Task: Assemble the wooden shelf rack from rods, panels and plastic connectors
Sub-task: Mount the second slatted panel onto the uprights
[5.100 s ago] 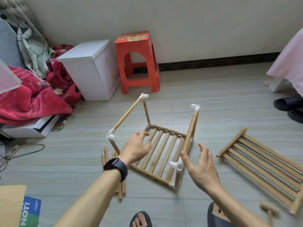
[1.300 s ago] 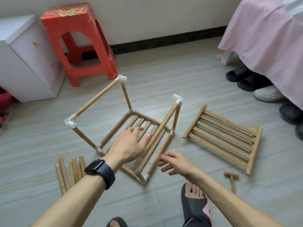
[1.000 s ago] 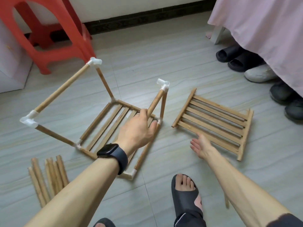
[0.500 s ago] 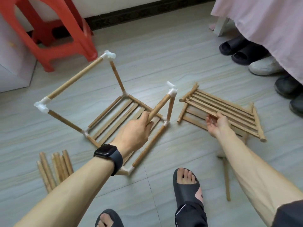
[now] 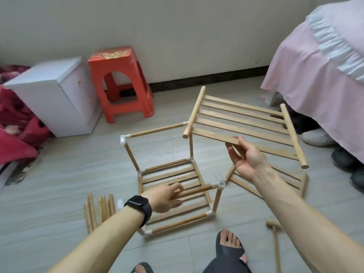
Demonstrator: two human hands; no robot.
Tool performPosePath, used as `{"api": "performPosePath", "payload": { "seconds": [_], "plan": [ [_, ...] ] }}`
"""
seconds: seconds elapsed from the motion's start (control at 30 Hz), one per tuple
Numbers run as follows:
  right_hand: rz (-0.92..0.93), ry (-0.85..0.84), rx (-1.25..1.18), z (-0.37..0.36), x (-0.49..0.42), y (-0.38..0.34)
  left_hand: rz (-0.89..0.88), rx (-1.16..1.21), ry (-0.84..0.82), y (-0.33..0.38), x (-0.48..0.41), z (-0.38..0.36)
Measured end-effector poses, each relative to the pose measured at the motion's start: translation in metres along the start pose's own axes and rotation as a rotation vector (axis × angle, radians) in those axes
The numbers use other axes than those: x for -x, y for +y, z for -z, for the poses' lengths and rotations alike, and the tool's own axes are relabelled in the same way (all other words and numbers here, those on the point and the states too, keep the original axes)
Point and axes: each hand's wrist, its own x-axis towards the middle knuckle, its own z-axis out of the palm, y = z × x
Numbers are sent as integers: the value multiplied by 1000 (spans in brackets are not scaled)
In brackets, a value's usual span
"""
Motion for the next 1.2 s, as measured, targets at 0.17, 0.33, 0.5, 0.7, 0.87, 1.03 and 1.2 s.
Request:
{"api": "performPosePath", "payload": {
  "seconds": [0.17,0.33,0.5,0.7,0.87,1.03,1.2],
  "plan": [
    [-100,-176,140,-33,40,38,225,830,297,-8,27,72],
    [-169,-285,212,-59,66,69,223,1524,516,-22,71,93],
    [-154,-359,308,-76,75,95,332,1401,864,-24,83,74],
    [-135,-424,498,-76,77,99,437,1223,1099,-28,95,54],
    [-31,-266,617,-55,64,73,494,1093,1238,-44,110,59],
    [230,-57,877,-33,46,55,512,1016,1259,-67,122,58],
    [66,-113,949,-38,33,34,492,1038,1201,-75,115,48]
  ]
}}
